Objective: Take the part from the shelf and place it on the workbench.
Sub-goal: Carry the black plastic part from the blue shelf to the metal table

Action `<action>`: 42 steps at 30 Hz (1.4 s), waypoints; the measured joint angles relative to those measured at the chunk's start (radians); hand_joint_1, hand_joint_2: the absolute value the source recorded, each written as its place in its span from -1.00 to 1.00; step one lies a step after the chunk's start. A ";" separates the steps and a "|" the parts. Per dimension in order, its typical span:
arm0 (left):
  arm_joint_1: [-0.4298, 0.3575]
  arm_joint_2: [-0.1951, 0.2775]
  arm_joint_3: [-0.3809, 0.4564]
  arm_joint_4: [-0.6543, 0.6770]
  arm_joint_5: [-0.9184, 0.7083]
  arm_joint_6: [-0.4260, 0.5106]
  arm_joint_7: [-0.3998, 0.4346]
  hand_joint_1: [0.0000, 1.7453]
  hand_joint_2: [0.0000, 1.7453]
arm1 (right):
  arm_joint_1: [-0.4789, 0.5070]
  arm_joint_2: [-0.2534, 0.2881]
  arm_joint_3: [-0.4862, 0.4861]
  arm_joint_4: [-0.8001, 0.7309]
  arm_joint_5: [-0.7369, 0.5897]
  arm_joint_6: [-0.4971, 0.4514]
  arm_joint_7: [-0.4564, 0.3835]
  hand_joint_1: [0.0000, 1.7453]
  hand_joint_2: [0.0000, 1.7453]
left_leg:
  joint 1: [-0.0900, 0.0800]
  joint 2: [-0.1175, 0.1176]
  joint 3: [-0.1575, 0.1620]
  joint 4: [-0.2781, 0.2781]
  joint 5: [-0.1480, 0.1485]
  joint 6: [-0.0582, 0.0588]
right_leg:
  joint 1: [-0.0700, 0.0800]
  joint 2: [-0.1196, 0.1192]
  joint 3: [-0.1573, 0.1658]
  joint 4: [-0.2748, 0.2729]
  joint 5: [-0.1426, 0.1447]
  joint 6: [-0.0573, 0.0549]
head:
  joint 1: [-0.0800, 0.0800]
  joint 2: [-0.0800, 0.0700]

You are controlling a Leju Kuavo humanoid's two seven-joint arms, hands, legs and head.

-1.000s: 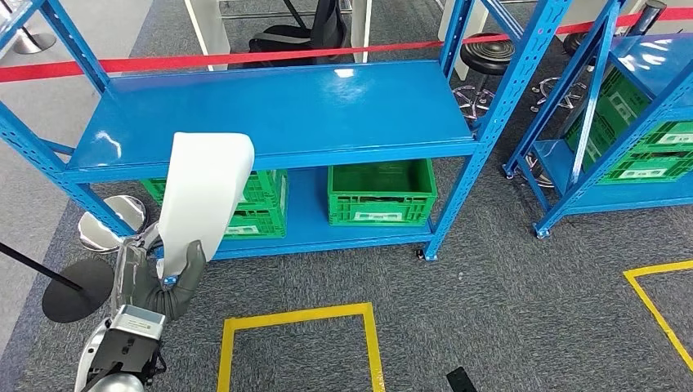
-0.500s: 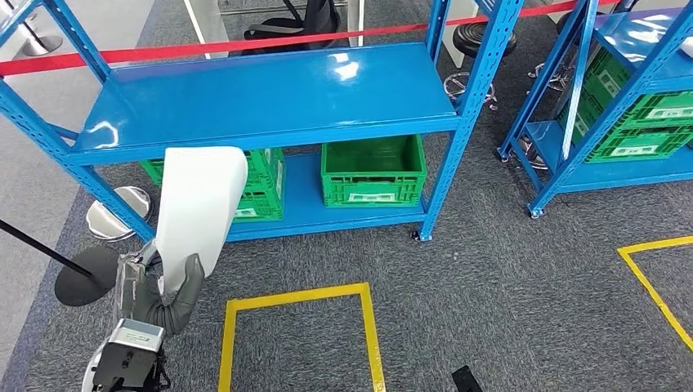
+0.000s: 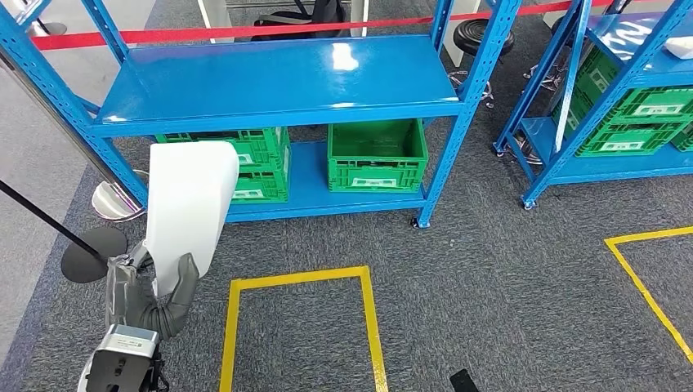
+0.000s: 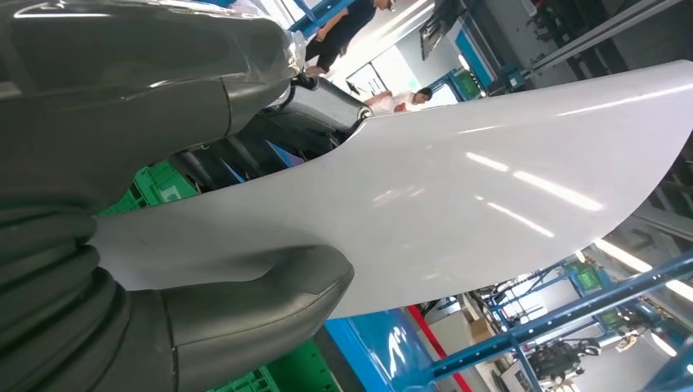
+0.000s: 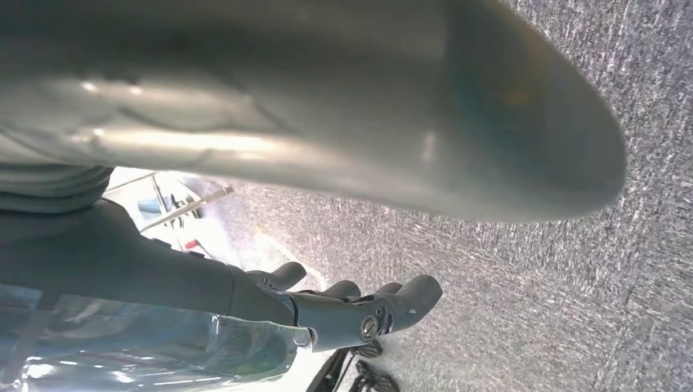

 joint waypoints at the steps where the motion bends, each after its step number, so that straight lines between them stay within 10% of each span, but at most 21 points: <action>1: 0.002 0.000 0.000 -0.004 0.000 0.000 0.001 1.00 1.00 | -0.003 0.000 0.000 0.000 0.001 0.000 -0.001 -1.00 -1.00 | -0.001 0.000 -0.011 0.009 0.004 -0.005 | 0.001 0.001 0.045 -0.069 -0.007 -0.004 | 0.000 0.000; 5: 0.003 -0.001 0.000 -0.013 0.001 -0.002 0.009 1.00 1.00 | -0.007 0.000 0.000 0.000 0.012 0.004 -0.005 -1.00 -1.00 | -0.001 -0.002 -0.034 0.022 0.024 -0.030 | 0.005 0.002 0.067 -0.143 -0.022 -0.027 | 0.000 0.000; 10: 0.006 -0.001 0.000 -0.015 -0.005 -0.002 0.018 1.00 1.00 | -0.014 0.001 0.000 -0.001 0.017 0.006 -0.002 -1.00 -1.00 | 0.003 -0.006 -0.100 0.234 -0.165 -0.052 | 0.003 -0.003 0.002 -0.141 0.033 -0.053 | -0.005 0.000; 12: 0.009 -0.001 0.000 -0.015 -0.007 -0.002 0.021 1.00 1.00 | -0.015 0.001 0.000 -0.001 0.016 0.008 -0.001 -1.00 -1.00 | 0.003 -0.006 -0.099 0.306 -0.166 -0.051 | 0.004 -0.004 -0.026 -0.139 0.055 -0.052 | -0.005 0.000; 15: 0.011 -0.002 0.000 -0.017 -0.013 -0.002 0.024 1.00 1.00 | -0.014 0.002 0.000 0.000 0.015 0.012 0.000 -1.00 -1.00 | 0.002 -0.008 0.030 0.165 -0.092 -0.041 | 0.005 -0.004 -0.061 -0.135 0.084 -0.046 | -0.005 0.000; 17: 0.009 -0.003 0.000 -0.024 -0.020 -0.002 0.027 1.00 1.00 | -0.014 0.003 0.000 0.000 0.014 0.014 0.000 -1.00 -1.00 | -0.004 -0.009 0.131 0.018 -0.099 -0.031 | 0.007 -0.003 -0.070 -0.135 0.101 -0.038 | -0.004 0.000; 19: 0.008 -0.004 0.000 -0.028 -0.026 -0.002 0.031 1.00 1.00 | -0.014 0.004 0.000 0.000 0.014 0.015 0.000 -1.00 -1.00 | -0.010 -0.009 0.160 -0.038 -0.113 -0.024 | 0.006 -0.004 -0.074 -0.137 0.118 -0.025 | -0.004 0.000; 21: 0.008 -0.006 0.000 -0.029 -0.030 -0.002 0.035 1.00 1.00 | -0.012 0.004 0.000 0.000 0.014 0.015 0.000 -1.00 -1.00 | -0.009 -0.006 0.142 -0.040 -0.096 -0.008 | 0.003 -0.005 -0.084 -0.130 0.114 -0.013 | -0.004 0.000; 26: 0.007 -0.015 0.001 -0.029 -0.038 -0.007 0.041 1.00 1.00 | -0.010 0.002 0.000 0.000 0.014 0.012 -0.011 -1.00 -1.00 | -0.007 -0.001 0.069 -0.038 -0.035 0.016 | 0.002 -0.002 -0.147 0.118 -0.081 0.005 | 0.004 0.000; 28: 0.007 -0.017 0.001 -0.029 -0.040 -0.011 0.043 1.00 1.00 | -0.011 0.001 0.000 0.000 0.015 0.012 -0.016 -1.00 -1.00 | -0.007 0.000 0.036 -0.027 -0.014 0.013 | 0.002 -0.001 -0.122 0.154 -0.054 0.006 | 0.004 0.000; 30: 0.007 -0.018 0.001 -0.032 -0.044 -0.012 0.045 1.00 1.00 | -0.012 0.001 0.000 0.000 0.018 0.014 -0.023 -1.00 -1.00 | -0.006 0.000 0.004 -0.008 -0.001 0.008 | 0.001 -0.001 -0.030 0.045 -0.005 0.003 | 0.005 0.000; 33: 0.008 -0.021 0.002 -0.040 -0.049 -0.012 0.046 1.00 1.00 | -0.017 0.000 0.000 -0.001 0.020 0.016 -0.033 -1.00 -1.00 | -0.008 0.000 -0.028 0.017 0.015 -0.008 | 0.006 0.002 0.083 -0.137 -0.029 -0.007 | 0.004 0.000; 36: 0.012 -0.023 0.002 -0.045 -0.051 -0.015 0.046 1.00 1.00 | -0.017 0.001 0.000 -0.001 0.022 0.014 -0.046 -1.00 -1.00 | -0.006 -0.001 -0.043 0.021 0.024 -0.025 | 0.009 0.002 0.071 -0.153 -0.024 -0.030 | 0.004 0.000; 40: 0.022 -0.022 0.002 -0.050 -0.050 -0.033 0.045 1.00 1.00 | -0.018 0.000 0.000 -0.001 0.024 0.002 -0.069 -1.00 -1.00 | 0.001 -0.006 -0.105 0.188 -0.129 -0.046 | 0.005 -0.003 0.029 -0.154 0.012 -0.052 | 0.000 0.000; 42: 0.027 -0.021 0.004 -0.050 -0.050 -0.033 0.040 1.00 1.00 | -0.016 0.000 0.000 -0.001 0.024 0.001 -0.076 -1.00 -1.00 | 0.003 -0.006 -0.130 0.296 -0.161 -0.048 | 0.005 -0.003 0.008 -0.153 0.029 -0.051 | -0.001 0.000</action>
